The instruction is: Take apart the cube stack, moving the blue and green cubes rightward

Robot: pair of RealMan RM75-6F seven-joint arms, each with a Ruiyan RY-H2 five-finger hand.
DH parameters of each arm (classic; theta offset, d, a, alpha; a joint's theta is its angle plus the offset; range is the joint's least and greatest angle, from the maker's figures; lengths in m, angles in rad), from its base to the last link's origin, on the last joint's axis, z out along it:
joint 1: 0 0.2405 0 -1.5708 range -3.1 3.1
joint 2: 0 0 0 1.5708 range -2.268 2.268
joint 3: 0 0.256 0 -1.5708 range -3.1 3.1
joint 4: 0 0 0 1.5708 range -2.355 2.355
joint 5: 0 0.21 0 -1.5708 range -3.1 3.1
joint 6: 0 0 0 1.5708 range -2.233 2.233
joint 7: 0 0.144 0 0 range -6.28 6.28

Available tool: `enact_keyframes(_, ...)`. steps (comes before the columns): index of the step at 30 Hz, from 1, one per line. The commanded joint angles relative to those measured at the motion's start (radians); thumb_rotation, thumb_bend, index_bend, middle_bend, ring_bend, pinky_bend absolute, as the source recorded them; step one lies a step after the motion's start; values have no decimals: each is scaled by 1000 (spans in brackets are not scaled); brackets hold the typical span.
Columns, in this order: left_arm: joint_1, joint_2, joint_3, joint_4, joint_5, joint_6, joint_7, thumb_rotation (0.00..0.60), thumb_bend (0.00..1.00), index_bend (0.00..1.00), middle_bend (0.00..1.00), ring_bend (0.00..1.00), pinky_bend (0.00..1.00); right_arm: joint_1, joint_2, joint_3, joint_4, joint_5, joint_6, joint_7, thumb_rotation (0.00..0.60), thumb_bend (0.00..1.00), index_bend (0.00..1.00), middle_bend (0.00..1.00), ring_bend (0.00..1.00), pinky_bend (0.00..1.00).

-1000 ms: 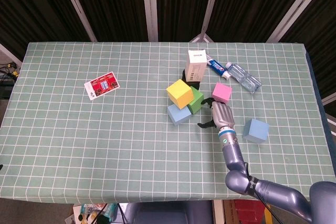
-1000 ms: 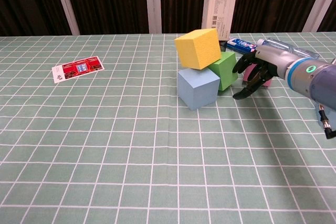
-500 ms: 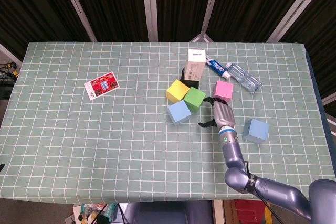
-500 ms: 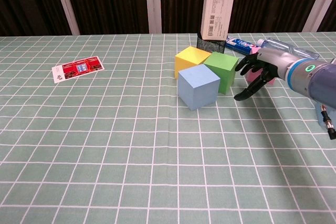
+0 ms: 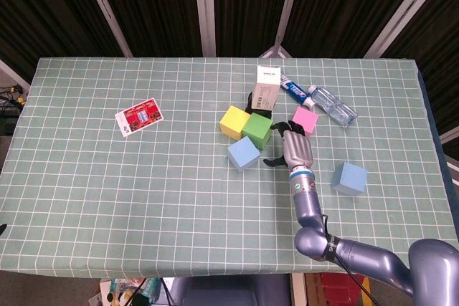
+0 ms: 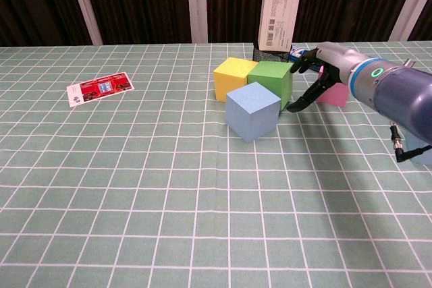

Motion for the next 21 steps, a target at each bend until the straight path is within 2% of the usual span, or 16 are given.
enact_keyframes(1,0,0,0,-1,-1,0,1,600,183,162,0,0,0,12,-9,-1,10,6,12,-21,600,98,267,169,37,29)
enact_keyframes(5,0,-2,0,-2,-2,0,7,600,183,162,0,0,0,32,-23,9,29,18,26,-48,600,98,267,152,16,4)
enact_keyframes(14,1,-1,1,-3,0,4,6,600,183,162,0,0,0,78,-33,63,104,132,-10,-99,600,98,267,135,0,0)
enact_keyframes(21,-5,-1,-3,-4,-10,-7,10,600,183,162,0,0,0,81,-23,66,162,213,-43,-131,600,98,267,131,0,0)
